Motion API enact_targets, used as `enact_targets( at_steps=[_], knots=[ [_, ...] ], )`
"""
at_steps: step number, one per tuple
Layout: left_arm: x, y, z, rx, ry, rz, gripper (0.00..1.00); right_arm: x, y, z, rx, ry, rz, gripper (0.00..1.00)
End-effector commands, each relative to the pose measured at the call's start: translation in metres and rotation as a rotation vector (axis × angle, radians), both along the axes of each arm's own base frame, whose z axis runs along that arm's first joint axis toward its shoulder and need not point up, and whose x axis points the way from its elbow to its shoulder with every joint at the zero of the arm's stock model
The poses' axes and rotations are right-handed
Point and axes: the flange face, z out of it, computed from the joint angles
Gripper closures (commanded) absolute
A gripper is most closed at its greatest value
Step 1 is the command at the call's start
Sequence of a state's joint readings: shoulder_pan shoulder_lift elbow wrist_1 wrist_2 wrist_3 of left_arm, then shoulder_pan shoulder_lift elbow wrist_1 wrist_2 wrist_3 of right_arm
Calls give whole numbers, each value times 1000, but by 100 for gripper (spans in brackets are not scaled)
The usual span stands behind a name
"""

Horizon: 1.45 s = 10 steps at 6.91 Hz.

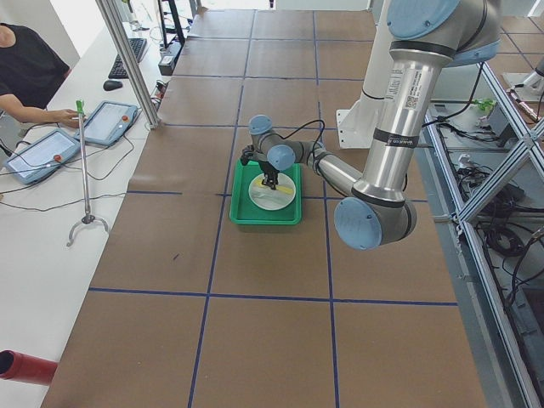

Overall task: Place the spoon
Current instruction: 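Lower the left gripper and close it on the yellow spoon, then carry the spoon off the plate and set it on the tray beside it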

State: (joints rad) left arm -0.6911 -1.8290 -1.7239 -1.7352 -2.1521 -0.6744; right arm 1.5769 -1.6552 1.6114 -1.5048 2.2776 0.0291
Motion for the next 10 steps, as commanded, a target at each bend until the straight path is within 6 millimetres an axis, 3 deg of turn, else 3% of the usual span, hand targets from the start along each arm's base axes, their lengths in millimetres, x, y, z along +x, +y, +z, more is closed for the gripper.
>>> enact_targets(
  at_steps=[1,3,5,7,10],
  knots=[
    [-3,0,-4,-9,-10,-4,100,0,0,0,1,0,0,0],
    [-26,9,-63,-82,-18,-74,100,0,0,0,1,0,0,0],
    [-2,-3,-98,-202,10,-157,100,0,0,0,-1,0,0,0],
    [30,-27,-92,-241,18,-200,100,0,0,0,-1,0,0,0],
    [44,-37,-67,-249,22,-211,100,0,0,0,1,0,0,0]
  ],
)
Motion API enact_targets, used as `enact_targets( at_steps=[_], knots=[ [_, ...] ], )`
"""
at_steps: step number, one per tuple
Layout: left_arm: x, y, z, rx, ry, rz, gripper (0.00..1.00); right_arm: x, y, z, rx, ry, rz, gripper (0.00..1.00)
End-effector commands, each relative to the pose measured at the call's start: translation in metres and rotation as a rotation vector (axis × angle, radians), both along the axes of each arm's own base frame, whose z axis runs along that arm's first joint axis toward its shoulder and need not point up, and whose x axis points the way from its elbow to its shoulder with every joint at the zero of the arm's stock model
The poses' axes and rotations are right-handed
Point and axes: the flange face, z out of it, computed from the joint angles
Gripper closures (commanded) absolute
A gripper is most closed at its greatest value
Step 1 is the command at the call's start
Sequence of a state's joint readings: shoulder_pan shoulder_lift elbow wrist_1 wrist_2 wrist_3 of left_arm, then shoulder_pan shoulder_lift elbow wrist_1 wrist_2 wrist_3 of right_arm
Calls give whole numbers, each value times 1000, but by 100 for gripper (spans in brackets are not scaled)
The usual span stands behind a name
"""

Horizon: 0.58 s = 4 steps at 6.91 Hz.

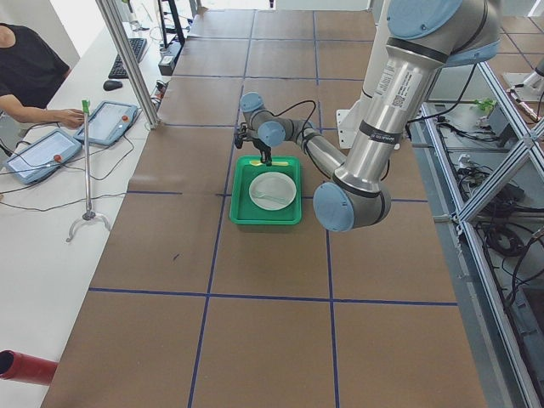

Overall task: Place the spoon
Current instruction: 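Carry the spoon off the plate and set it on the tray beside it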

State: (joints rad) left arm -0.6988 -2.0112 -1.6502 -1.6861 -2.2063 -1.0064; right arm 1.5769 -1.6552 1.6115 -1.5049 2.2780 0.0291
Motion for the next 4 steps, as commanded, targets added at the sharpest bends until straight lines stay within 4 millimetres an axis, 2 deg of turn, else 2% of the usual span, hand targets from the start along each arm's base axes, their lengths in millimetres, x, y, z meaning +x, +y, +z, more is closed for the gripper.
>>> enact_targets(
  at_steps=[1,2,3,4],
  knots=[
    [11,-3,11,-34,-14,-17,100,0,0,0,-1,0,0,0],
    [11,-2,12,-36,-15,-15,91,0,0,0,1,0,0,0],
    [11,-2,12,-36,-15,-15,59,0,0,0,1,0,0,0],
    [11,-2,12,-36,-15,-15,43,0,0,0,-1,0,0,0]
  ],
)
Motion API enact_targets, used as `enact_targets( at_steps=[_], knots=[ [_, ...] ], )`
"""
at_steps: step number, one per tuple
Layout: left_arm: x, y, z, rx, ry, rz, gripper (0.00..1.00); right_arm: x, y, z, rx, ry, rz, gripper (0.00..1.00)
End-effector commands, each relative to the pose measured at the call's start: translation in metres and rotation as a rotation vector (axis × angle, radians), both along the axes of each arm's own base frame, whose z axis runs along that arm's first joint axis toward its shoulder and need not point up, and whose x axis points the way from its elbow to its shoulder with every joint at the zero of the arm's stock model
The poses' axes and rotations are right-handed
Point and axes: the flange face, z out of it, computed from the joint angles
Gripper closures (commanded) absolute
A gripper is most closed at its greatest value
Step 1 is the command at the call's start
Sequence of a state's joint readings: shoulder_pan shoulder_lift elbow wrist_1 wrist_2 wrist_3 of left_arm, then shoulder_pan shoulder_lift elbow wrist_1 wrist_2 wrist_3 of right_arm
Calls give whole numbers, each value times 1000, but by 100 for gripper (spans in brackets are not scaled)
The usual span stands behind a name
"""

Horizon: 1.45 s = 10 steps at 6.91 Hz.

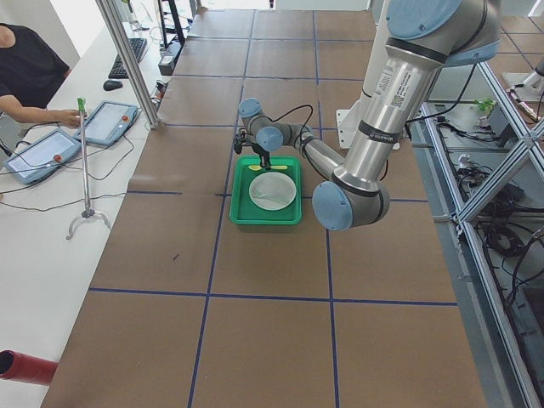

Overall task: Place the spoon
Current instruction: 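Carry the spoon off the plate and set it on the tray beside it, then open the left gripper and lift it away from the tray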

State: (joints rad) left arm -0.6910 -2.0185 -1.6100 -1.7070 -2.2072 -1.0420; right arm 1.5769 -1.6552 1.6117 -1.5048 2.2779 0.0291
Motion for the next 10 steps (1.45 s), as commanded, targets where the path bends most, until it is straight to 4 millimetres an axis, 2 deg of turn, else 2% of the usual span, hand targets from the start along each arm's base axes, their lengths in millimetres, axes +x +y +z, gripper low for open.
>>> enact_targets(
  at_steps=[1,2,3,5,6,7,8,9,10],
  knots=[
    [-2,1,-4,13,17,-1,38,0,0,1,-1,0,0,0],
    [-5,-1,-6,16,26,-10,37,0,0,0,0,2,0,0],
    [-30,-18,-17,26,47,-52,37,0,1,0,-1,0,0,0],
    [-113,-63,-32,16,115,-132,39,0,0,0,0,0,0,0],
    [-167,-80,-26,68,117,-177,39,0,0,1,-1,1,0,0],
    [-224,-79,-2,121,101,-197,38,0,0,0,0,0,0,0],
    [-274,-68,35,164,71,-192,38,0,0,1,-1,0,0,0],
    [-334,-61,80,220,30,-179,38,0,0,1,-1,0,0,0],
    [-377,-45,122,247,5,-150,38,0,0,0,0,0,0,0]
  ],
)
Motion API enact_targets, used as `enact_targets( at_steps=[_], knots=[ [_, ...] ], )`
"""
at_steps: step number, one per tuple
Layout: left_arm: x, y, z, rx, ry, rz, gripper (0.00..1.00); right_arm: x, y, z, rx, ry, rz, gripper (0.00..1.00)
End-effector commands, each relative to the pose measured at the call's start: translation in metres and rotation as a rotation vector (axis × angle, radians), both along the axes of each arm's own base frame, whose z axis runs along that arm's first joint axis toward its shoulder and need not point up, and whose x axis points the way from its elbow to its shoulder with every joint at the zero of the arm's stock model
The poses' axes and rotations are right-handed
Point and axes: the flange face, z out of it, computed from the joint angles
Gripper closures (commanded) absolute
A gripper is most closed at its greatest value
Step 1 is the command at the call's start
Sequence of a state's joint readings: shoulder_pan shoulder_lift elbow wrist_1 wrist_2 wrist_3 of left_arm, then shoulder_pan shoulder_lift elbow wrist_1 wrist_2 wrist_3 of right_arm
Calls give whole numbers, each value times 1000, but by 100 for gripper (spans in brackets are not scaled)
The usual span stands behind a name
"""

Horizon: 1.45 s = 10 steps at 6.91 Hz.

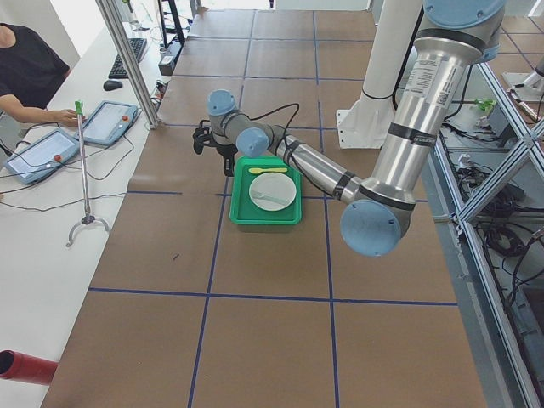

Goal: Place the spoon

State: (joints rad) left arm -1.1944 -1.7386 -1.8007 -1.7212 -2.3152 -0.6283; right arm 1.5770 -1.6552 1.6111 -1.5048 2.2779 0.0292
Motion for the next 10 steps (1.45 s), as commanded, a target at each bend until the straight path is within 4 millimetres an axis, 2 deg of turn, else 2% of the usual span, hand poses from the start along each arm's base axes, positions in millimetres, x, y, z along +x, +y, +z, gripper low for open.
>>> enact_targets(
  at_steps=[1,3,4,6,8,9,10],
  knots=[
    [-103,31,79,39,-65,0,38,0,0,-1,1,0,0,0],
    [-199,46,136,32,-112,44,38,0,0,-1,1,0,0,0],
    [-224,51,165,24,-110,67,39,0,0,0,0,0,0,0],
    [-229,39,171,-21,-31,37,39,0,0,-1,1,0,0,0],
    [-229,46,174,-32,-31,41,38,0,0,0,1,1,0,0],
    [-229,42,168,-57,-32,42,38,0,0,0,0,0,0,0],
    [-228,46,178,-71,-27,47,38,0,0,0,0,0,0,0]
  ],
)
